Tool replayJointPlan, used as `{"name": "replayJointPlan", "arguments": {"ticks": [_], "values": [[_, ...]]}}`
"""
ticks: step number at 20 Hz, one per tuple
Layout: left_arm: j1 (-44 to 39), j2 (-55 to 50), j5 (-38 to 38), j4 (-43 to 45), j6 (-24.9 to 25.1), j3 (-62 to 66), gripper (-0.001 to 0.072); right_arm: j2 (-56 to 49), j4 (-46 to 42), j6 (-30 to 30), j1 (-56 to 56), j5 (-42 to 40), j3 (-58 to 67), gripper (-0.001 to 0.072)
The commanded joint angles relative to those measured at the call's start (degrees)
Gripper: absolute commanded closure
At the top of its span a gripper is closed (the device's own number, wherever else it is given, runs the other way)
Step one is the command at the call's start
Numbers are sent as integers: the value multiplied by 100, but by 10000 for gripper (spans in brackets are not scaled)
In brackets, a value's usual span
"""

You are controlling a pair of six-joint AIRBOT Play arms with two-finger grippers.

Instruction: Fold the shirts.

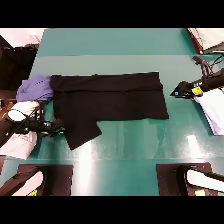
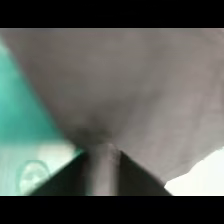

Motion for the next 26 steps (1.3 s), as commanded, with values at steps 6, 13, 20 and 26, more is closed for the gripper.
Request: {"name": "replayJointPlan", "arguments": {"ticks": [6,13,20,26], "values": [[-2,15,-330,-356,339,345,679,-9,-13,-393,-238,0,-1043,195],[-2,15,-461,-374,461,590,679,-13,212,-413,-682,-850,-2367,197],[-2,15,-470,-378,459,590,678,-20,946,-501,-678,-1353,-2500,274],[-2,15,-649,-374,466,592,679,-186,879,-645,-308,-1305,-2500,672]]}}
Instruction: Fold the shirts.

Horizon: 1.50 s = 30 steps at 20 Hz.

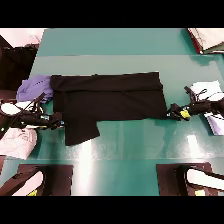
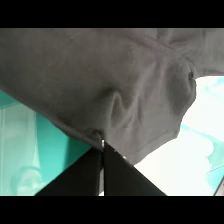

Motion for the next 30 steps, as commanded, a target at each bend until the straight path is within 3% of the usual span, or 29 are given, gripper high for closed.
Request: {"name": "replayJointPlan", "arguments": {"ticks": [1,4,9,13,16,21,30], "values": [[2,4,-177,11,13,9,680,-42,2,-188,120,39,0,689],[2,103,-525,70,52,179,681,350,-520,-160,-136,361,160,691],[0,1143,-1401,166,-31,341,681,1480,-1812,35,-1056,1825,640,691],[-415,1657,-2166,79,-251,343,681,2177,-1906,39,-1534,2065,640,691],[-688,1622,-1585,-74,-256,595,679,2315,-1722,42,-1517,1825,647,691],[-688,1471,603,168,-352,1311,680,2308,-1128,225,-1499,837,647,691],[-688,-249,1360,160,-273,1591,679,680,-1150,437,-470,516,1836,692]]}}
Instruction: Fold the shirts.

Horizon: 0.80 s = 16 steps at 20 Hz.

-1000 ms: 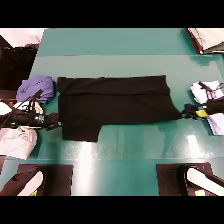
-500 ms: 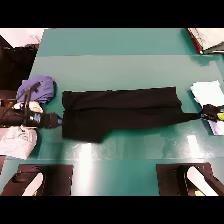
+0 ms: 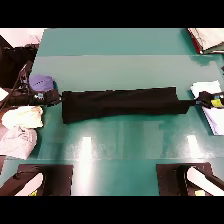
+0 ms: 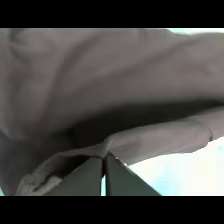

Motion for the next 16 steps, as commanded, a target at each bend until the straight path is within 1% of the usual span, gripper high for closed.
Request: {"name": "replayJointPlan", "arguments": {"ticks": [1,6,7,8,9,10,13,14,15,16], "values": [[-2,-564,520,0,31,44,679,-765,11,205,437,-240,608,692],[-2,-1045,1132,-61,2,85,677,-1709,17,358,896,-472,1357,685],[-2,-1080,1283,-129,2,83,568,-1880,31,382,966,-540,1475,603],[-2,-1104,1405,-201,-13,96,247,-2017,31,382,1012,-608,1574,320],[-2,-1115,1443,-282,-63,120,41,-2138,35,393,1040,-601,1698,154],[-2,-1113,1405,-284,-55,175,31,-2232,33,391,1045,-503,1845,154],[-2,-1108,837,-280,-37,527,33,-2251,-13,256,874,-153,2022,155],[-2,-1108,514,-280,-35,667,159,-2253,22,177,723,13,2017,156],[-4,-1108,260,-310,48,765,418,-2256,33,39,533,153,1967,156],[-2,-1108,81,-369,177,809,629,-2264,37,-63,356,260,1895,156]]}}
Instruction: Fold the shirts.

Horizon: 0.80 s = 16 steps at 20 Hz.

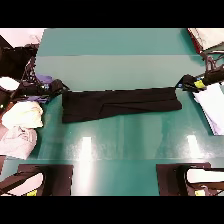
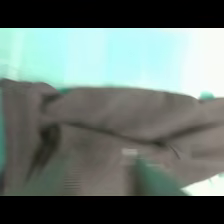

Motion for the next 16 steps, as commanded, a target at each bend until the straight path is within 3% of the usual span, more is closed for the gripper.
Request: {"name": "replayJointPlan", "arguments": {"ticks": [1,3,6,16], "values": [[0,-13,-758,-142,260,236,670,-101,26,-387,-509,444,-90,155],[-33,-13,-1036,-179,315,236,670,-326,61,-621,-787,699,-138,153],[-278,-17,-1281,-168,317,236,678,-820,802,-990,-1093,841,-136,153],[-1036,-24,-1019,-173,267,236,678,-1930,1871,-1572,-870,737,-138,154]]}}
